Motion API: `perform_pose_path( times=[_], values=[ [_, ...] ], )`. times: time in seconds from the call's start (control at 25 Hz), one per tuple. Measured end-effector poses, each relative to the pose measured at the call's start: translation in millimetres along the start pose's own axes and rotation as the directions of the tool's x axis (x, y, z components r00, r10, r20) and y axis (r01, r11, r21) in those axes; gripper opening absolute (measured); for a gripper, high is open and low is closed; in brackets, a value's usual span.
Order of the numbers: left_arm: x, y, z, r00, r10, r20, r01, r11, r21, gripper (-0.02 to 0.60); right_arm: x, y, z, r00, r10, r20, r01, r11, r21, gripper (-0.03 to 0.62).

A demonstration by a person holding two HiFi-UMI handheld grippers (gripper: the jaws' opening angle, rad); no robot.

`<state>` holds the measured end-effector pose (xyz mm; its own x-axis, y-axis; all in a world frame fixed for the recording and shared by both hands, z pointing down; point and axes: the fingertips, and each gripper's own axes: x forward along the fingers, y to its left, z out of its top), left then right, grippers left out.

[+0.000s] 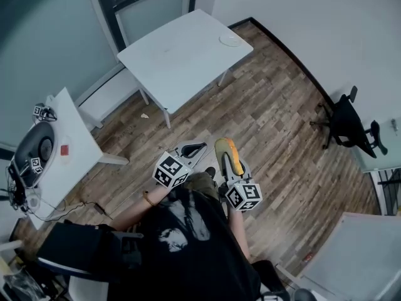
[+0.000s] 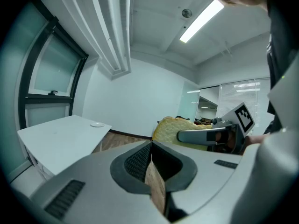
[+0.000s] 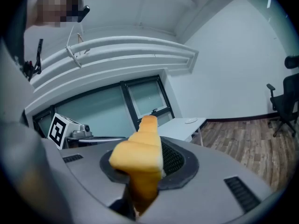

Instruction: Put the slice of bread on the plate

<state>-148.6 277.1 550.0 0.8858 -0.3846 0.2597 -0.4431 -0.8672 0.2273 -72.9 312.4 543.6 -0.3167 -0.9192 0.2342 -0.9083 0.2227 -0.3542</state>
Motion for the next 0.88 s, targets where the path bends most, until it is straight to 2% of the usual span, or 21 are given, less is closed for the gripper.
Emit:
perform_pose_path(
  times=[0.2,0.52,0.72,0.88],
  values=[
    [30.2,3.8,5.3,1.0,0.001,-0.018,-0.001,1.0,-0.009,0.006,15.1,-29.8,7.2,0.999,0.051,-0.009,-0.051,0.997,0.052,0.095],
    [118.7,7.5,41.9,0.999,-0.002,-0.04,0.003,1.0,0.005,0.006,53.1,-86.4,59.3,0.979,0.203,-0.034,-0.202,0.979,0.033,0.095],
    [164.2,14.0,49.8,0.999,0.003,-0.045,-0.004,1.0,-0.028,0.006,65.9,-127.4,84.5,0.974,0.219,-0.052,-0.219,0.976,-0.003,0.095],
    [191.8,16.6,45.4,0.997,0.0,-0.076,-0.004,0.999,-0.049,0.006,67.4,-172.3,83.3,0.981,0.179,-0.076,-0.176,0.983,0.042,0.095]
  ],
)
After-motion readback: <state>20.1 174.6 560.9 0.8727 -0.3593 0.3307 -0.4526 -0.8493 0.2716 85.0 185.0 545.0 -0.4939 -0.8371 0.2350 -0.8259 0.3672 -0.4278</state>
